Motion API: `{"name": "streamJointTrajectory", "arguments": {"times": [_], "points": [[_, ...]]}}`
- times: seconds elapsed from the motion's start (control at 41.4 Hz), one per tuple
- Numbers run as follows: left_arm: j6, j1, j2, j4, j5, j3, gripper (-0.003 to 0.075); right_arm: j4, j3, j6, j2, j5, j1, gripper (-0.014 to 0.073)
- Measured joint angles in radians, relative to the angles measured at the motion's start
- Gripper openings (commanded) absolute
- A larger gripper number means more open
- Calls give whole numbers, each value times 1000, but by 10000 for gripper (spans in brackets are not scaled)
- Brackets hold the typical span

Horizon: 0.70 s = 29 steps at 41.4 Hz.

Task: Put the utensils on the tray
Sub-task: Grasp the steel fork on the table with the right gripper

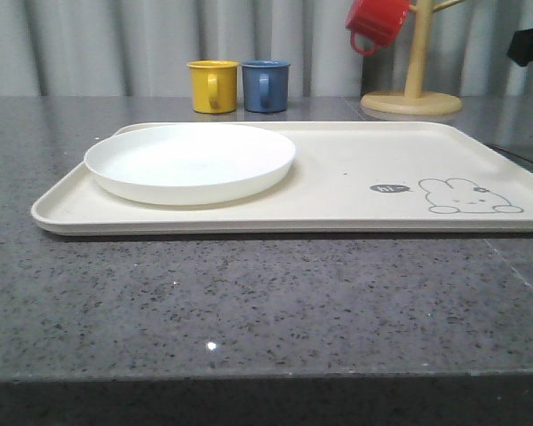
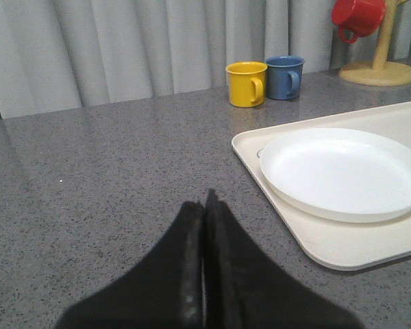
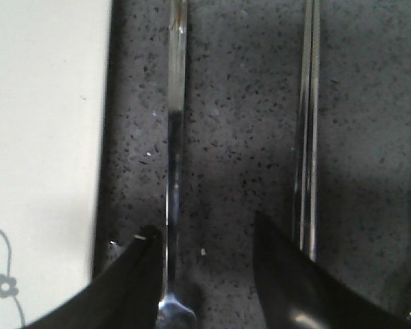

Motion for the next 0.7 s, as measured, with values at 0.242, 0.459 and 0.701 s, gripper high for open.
{"name": "streamJointTrajectory", "arguments": {"times": [0.242, 0.459, 0.701], "points": [[-2, 0, 0, 0, 0, 0, -19, 0, -2, -2, 63, -2, 0, 339], [-2, 0, 0, 0, 0, 0, -19, 2, -4, -2, 91, -6, 0, 334], [-2, 0, 0, 0, 0, 0, -19, 4, -4, -2, 91, -10, 0, 97]]}}
